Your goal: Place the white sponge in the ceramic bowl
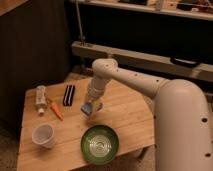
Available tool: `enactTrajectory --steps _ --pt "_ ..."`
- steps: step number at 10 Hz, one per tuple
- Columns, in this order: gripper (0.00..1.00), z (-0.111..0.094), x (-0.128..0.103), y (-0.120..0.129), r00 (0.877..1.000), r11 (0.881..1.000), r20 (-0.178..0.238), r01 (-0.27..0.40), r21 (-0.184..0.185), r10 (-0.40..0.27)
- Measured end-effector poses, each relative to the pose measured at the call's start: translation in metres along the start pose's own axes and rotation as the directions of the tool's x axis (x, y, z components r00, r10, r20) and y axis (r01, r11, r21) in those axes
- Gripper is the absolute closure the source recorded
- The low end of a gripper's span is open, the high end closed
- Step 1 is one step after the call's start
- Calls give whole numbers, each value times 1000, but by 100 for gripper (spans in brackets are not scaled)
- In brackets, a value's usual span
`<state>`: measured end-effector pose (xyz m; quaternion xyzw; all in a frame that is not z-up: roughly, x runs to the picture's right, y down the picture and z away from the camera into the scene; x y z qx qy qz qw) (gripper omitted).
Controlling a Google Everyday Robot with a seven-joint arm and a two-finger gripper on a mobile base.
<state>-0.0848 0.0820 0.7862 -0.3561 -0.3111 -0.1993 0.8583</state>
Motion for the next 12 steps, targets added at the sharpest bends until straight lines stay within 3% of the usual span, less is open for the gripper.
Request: enactTrajectory --steps 1,4,6,7,8,9,12 --pt "99 -8 -20 20 999 1000 34 6 -17 -5" --pt "99 2 -70 75 994 998 109 -11 -66 18" --pt "99 15 -101 117 990 993 132 -26 -114 41" --pt "99 17 -105 134 990 991 129 -43 -126 60" --pt "94 20 -106 164 987 985 115 -91 -147 108" --pt "86 23 -105 177 985 980 102 -119 -156 136" --pt "53 35 -82 181 975 969 62 -203 -142 213"
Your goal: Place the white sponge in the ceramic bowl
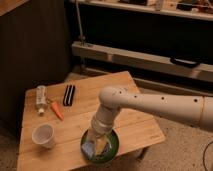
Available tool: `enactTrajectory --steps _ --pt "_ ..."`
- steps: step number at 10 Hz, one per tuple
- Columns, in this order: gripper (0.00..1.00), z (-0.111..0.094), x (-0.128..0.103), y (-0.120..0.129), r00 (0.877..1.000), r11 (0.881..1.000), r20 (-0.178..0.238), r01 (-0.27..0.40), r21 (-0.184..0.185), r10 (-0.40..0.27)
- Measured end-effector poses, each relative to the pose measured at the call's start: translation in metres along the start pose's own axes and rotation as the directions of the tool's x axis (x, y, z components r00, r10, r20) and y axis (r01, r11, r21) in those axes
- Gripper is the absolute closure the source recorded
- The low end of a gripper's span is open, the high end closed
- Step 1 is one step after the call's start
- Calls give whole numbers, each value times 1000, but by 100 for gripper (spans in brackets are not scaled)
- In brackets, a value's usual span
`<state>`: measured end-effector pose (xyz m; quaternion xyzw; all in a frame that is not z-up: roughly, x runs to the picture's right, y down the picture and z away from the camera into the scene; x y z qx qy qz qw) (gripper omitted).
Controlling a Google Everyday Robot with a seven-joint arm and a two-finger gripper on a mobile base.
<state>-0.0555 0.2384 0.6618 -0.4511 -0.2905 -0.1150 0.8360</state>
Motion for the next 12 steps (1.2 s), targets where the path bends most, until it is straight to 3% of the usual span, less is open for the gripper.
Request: enactTrajectory --steps 2,4,6,8,10,12 --pt "39 13 10 -20 1000 1000 -19 -7 6 7" --pt "37 44 13 -41 999 1000 -46 1 -15 -2" --pt "37 56 21 -39 999 999 -53 -15 -39 13" --pt "37 40 38 -26 996 998 -81 -47 -35 44" --pt "37 0 66 -12 985 994 -134 -108 13 109" --pt "37 -31 77 -8 976 988 -156 -145 49 151"
